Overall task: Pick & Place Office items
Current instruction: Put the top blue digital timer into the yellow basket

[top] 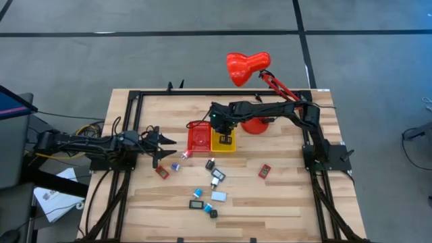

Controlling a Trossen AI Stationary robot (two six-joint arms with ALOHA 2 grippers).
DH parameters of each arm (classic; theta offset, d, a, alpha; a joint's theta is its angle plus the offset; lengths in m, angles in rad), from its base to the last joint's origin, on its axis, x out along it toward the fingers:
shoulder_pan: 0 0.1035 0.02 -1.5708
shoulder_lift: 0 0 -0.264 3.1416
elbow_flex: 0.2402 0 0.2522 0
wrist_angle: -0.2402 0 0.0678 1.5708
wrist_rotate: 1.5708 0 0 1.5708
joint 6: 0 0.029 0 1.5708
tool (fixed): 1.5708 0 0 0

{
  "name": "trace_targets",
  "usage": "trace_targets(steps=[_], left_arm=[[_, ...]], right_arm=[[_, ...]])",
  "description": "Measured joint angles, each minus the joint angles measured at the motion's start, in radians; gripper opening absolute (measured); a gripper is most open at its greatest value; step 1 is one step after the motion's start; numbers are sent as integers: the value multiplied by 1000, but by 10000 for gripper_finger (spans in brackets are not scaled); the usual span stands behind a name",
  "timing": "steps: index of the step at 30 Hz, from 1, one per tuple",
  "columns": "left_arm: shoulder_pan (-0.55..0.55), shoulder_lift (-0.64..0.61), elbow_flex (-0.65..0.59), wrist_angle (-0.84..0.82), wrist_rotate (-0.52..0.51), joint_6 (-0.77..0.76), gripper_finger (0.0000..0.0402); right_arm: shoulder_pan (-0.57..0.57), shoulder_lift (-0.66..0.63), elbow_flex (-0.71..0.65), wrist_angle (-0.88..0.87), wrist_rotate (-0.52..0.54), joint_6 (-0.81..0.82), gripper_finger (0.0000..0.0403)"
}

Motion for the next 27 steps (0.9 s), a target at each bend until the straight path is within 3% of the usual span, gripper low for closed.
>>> trace_targets(steps=[27], left_arm=[[0,0,0,0,2,2,186]], right_arm=[[3,29,0,-9,-26,11,57]])
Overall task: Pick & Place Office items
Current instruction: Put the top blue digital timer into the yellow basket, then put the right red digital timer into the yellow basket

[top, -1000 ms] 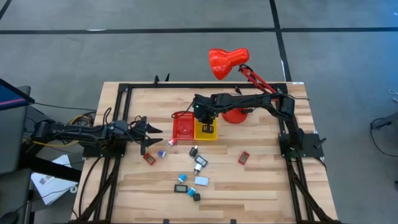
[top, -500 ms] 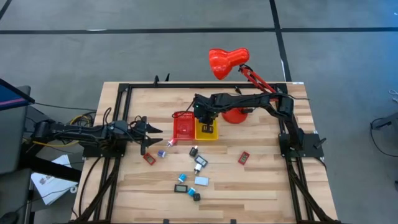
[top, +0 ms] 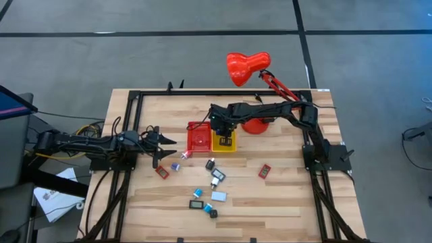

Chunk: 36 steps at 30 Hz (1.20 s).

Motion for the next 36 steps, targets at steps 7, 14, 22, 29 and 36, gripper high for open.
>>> trace_targets(steps=[7,14,22,29,36], left_arm=[[0,0,0,0,0,0,186],[0,0,0,0,-2,0,186],[0,0,0,0,-2,0,186],[0,0,0,0,-2,0,186],[0,0,0,0,-2,0,186]], right_arm=[[-1,0,0,-6,0,5,57],[-1,0,0,-8,0,7,80],[-1,2,-2,-14,1,7,145],[-1,-1,-2,-15,3,7,177],[-8,-6,61,-88,3,-3,185]])
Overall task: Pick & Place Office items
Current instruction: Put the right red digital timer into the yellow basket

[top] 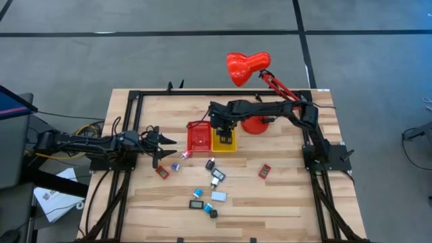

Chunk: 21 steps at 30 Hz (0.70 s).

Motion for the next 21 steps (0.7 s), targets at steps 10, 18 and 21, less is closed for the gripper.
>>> trace_targets(steps=[10,18,21], left_arm=[[0,0,0,0,0,0,186],[0,0,0,0,0,0,186],[0,0,0,0,1,0,186]], right_arm=[[18,-13,214,-170,0,121,182],[177,-97,216,-175,251,395,182],[248,-152,217,-212,342,429,182]])
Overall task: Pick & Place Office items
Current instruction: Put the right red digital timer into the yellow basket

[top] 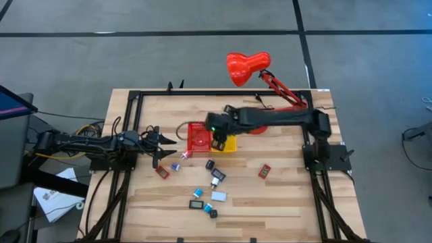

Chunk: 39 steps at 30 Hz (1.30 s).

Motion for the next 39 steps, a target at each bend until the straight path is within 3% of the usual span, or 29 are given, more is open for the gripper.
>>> trace_targets(steps=[6,10,14,19,26,32,39], left_arm=[[0,0,0,0,1,0,186],[0,0,0,0,1,0,186],[0,0,0,0,1,0,186],[0,0,0,0,-2,0,186],[0,0,0,0,-2,0,186],[0,0,0,0,-2,0,186],[0,0,0,0,-39,0,186]], right_arm=[[108,-107,-59,-200,-30,261,182],[181,-240,-210,-265,-29,532,182],[256,-403,-436,-208,-75,804,182],[358,-606,-739,-14,-138,1175,182],[433,-759,-1040,161,-134,1491,187],[394,-757,-1123,202,-130,1400,236],[353,-766,-1109,290,-194,608,260]])
